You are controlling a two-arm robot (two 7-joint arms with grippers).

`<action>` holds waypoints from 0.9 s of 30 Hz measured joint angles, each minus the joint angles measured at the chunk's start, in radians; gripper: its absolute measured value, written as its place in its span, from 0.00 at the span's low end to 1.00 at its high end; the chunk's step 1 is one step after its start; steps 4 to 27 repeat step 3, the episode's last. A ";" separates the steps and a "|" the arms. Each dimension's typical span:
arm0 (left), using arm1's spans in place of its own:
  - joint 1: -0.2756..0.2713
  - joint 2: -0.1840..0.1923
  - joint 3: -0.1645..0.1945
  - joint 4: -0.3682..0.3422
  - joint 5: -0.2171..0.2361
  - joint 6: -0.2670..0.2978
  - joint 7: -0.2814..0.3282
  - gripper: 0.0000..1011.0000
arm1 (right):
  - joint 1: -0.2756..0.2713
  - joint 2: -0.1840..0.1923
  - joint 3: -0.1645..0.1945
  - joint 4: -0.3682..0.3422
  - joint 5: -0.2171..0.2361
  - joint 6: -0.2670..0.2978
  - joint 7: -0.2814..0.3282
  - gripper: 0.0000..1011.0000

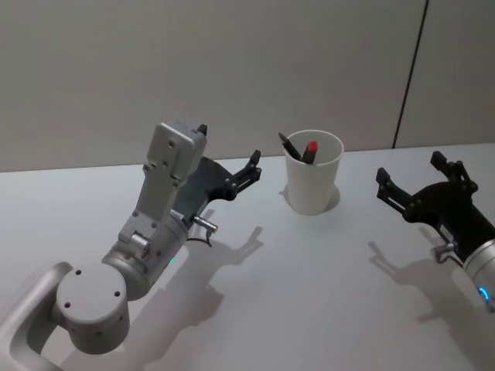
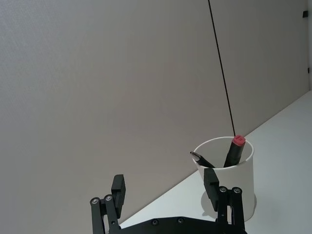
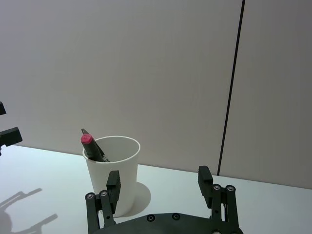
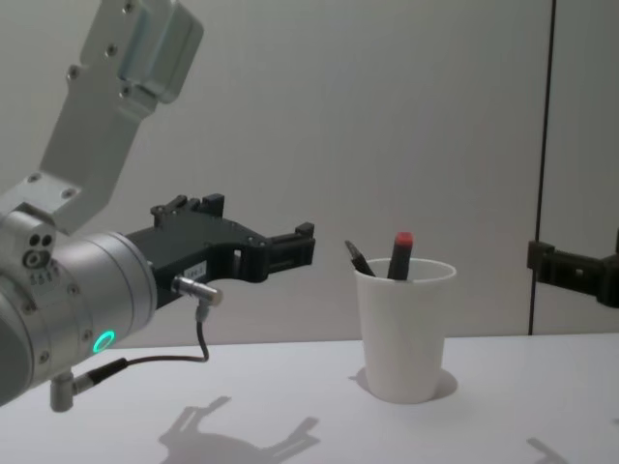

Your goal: Place the pen into the pen holder.

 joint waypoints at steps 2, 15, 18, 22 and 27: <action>0.000 0.000 0.000 0.000 0.000 0.000 0.000 0.99 | 0.000 0.000 0.000 0.000 0.000 0.000 0.000 0.99; 0.000 0.000 0.000 0.000 0.000 0.000 0.000 0.99 | 0.000 0.000 0.000 0.000 0.000 0.000 0.000 0.99; 0.000 0.000 0.000 0.000 0.000 0.000 0.000 0.99 | 0.000 0.000 0.000 0.000 0.000 0.000 0.000 0.99; 0.000 0.000 0.000 0.000 0.000 0.000 0.000 0.99 | 0.000 0.000 0.000 0.000 0.000 0.000 0.000 0.99; 0.000 0.000 0.000 0.000 0.000 0.000 0.000 0.99 | 0.000 0.000 0.000 0.000 0.000 0.000 0.000 0.99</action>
